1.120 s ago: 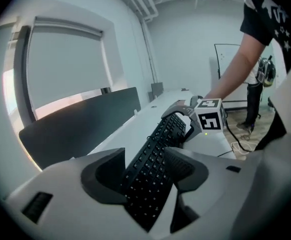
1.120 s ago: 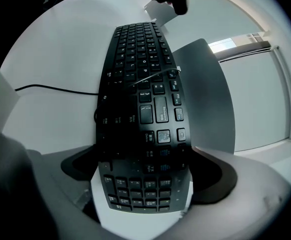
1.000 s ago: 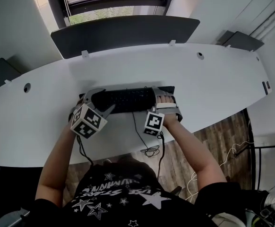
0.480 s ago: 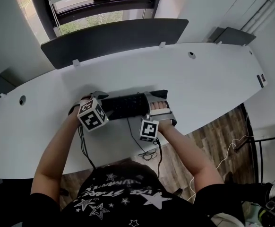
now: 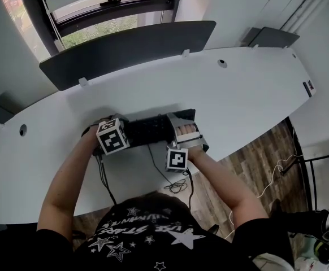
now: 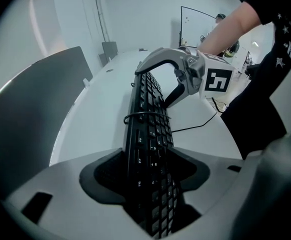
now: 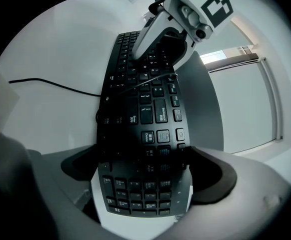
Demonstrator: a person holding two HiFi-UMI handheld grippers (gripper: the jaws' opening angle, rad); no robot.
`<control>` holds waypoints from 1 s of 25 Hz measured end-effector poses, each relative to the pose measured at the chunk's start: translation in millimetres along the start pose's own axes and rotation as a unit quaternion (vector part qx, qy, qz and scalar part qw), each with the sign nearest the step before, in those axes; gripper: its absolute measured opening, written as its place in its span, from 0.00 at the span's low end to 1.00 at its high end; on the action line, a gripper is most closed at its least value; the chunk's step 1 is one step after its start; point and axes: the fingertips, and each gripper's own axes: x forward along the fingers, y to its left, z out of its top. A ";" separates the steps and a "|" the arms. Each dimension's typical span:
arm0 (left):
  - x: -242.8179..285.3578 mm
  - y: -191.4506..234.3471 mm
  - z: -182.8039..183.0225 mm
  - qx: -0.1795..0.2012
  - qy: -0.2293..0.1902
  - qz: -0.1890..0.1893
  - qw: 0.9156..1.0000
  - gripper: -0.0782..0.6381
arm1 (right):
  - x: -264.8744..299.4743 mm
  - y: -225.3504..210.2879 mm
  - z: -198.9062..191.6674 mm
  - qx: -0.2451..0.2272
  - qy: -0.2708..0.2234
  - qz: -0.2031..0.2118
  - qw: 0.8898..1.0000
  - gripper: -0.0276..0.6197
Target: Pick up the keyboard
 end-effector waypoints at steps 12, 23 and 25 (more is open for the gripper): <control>-5.6 -4.0 2.4 -0.016 -0.006 -0.002 1.000 0.43 | 2.6 8.2 -6.1 -0.014 0.005 -0.040 0.999 0.90; -18.4 -17.7 5.4 -0.079 -0.006 -0.010 0.997 0.34 | -4.8 4.5 -4.4 -0.016 0.026 -0.077 0.997 0.91; -21.1 -21.7 5.3 -0.083 -0.007 -0.014 0.996 0.32 | -9.9 6.9 -3.4 -0.004 0.027 -0.080 0.996 0.91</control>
